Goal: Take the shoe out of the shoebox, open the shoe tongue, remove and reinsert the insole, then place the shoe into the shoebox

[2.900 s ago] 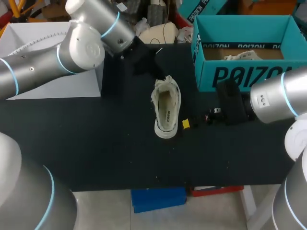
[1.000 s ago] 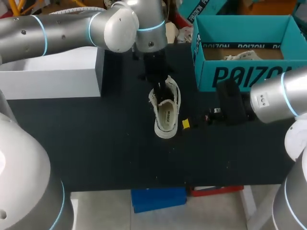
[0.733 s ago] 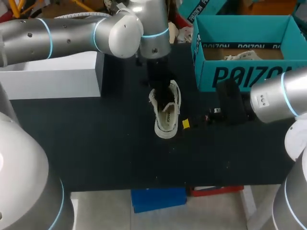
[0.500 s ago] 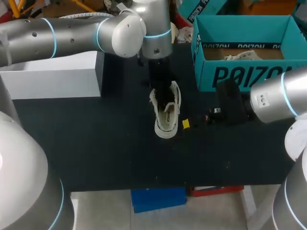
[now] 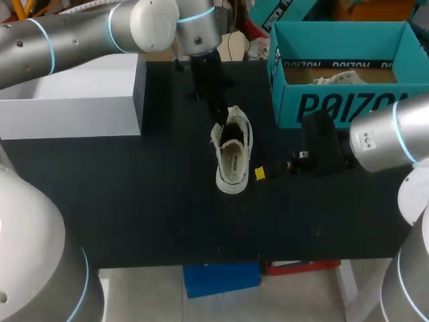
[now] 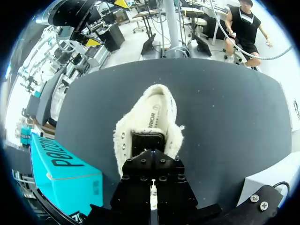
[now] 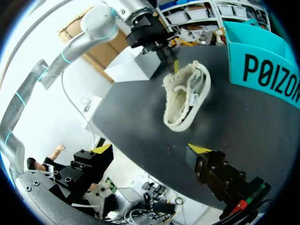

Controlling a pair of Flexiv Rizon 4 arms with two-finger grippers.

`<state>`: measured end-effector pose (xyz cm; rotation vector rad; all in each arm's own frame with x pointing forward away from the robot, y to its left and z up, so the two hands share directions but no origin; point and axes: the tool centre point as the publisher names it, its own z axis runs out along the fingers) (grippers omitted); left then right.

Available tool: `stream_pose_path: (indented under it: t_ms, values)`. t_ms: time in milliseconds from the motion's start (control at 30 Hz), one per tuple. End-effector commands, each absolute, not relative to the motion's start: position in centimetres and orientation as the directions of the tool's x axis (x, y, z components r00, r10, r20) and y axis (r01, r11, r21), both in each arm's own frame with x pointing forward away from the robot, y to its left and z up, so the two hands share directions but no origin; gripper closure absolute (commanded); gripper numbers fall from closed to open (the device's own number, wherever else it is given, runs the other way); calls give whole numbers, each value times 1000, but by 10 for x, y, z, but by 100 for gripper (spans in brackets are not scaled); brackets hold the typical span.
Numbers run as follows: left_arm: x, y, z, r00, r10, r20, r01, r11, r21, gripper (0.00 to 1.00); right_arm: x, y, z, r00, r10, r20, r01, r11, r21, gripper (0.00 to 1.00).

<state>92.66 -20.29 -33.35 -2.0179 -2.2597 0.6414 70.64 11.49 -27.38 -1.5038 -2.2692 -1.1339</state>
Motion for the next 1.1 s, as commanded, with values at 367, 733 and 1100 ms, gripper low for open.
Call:
stream_pose_path:
  t_ms: [367, 733, 1100]
  values:
    - [902, -173, -326, -309, 935, -174, 912, 240, -333, 0, 706, 117, -274, -465, 706, 534, 852, 191, 488, 0]
    - [902, -173, -326, -309, 935, -174, 912, 240, -333, 0, 706, 117, -274, -465, 706, 534, 852, 191, 488, 0]
    - [865, -158, -309, -681, 695, -231, 645, 419, -640, 0, 706, 117, -274, -465, 706, 534, 852, 191, 488, 0]
